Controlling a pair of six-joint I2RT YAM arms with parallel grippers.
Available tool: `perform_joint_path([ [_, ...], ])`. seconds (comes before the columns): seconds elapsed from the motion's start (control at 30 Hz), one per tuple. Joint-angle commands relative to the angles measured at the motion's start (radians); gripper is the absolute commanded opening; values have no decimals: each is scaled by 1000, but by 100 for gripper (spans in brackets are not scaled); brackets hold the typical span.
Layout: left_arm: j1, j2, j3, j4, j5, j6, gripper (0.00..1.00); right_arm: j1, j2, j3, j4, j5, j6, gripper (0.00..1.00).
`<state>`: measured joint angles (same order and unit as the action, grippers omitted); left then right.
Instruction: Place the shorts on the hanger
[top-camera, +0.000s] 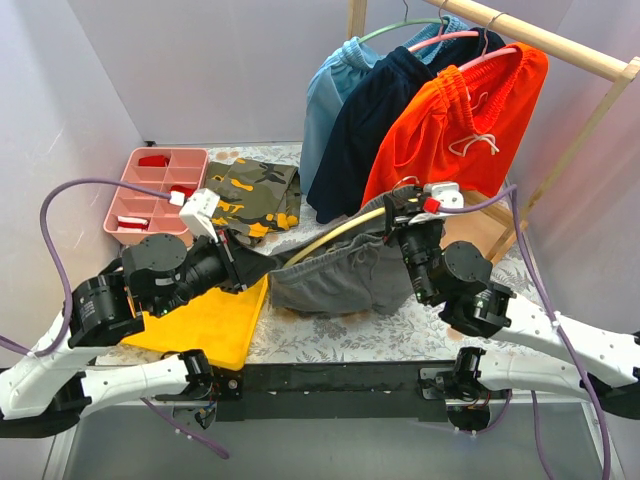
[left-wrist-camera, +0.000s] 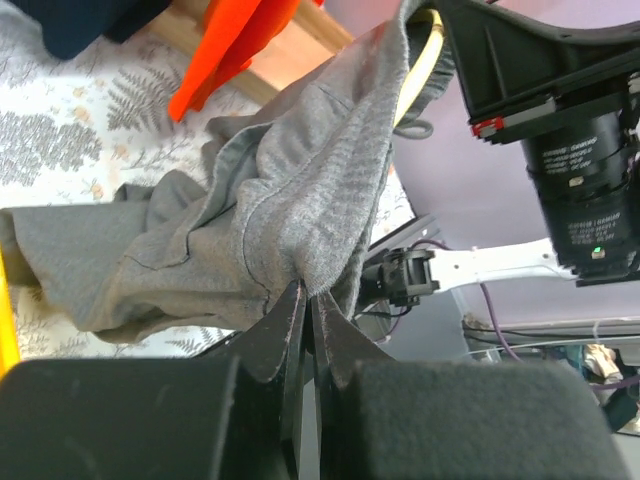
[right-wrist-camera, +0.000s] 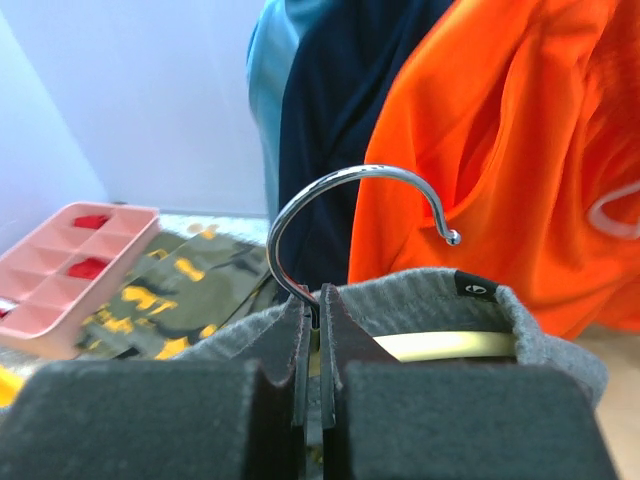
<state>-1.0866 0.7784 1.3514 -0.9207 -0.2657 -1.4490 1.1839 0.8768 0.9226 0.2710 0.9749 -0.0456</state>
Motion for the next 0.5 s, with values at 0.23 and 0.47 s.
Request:
perform_joint_path([
  [0.23, 5, 174, 200, 51, 85, 79, 0, 134, 191, 269, 188, 229, -387, 1],
  [0.47, 7, 194, 172, 161, -12, 101, 0, 155, 191, 326, 79, 193, -315, 1],
])
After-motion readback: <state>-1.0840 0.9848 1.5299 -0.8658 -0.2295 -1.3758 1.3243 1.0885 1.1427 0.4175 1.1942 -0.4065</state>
